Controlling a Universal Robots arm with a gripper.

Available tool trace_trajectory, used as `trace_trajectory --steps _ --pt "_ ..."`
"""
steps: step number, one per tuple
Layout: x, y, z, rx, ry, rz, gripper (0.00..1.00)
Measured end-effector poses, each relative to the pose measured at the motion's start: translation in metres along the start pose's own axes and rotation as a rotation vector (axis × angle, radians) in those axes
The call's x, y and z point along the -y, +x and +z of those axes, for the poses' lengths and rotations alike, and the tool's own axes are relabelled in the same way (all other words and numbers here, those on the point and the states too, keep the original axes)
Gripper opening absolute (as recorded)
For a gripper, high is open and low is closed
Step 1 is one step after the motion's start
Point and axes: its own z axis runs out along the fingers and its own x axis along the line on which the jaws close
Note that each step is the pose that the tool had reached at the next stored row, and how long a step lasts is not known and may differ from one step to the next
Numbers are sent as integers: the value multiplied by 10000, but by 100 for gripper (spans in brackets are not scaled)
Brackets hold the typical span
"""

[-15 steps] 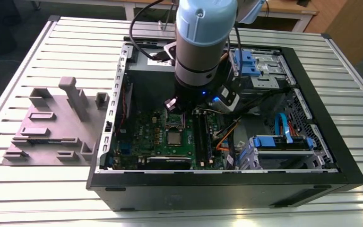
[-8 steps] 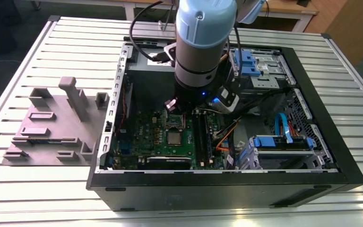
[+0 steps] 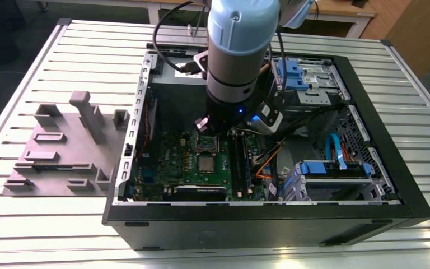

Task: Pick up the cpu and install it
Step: 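Close the cpu cover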

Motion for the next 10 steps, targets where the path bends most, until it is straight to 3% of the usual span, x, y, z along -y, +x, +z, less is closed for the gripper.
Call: trace_trajectory --steps 7,10 --pt "-3 -5 -34 1 -1 31 10" --pt "2 -10 -25 35 30 293 10"
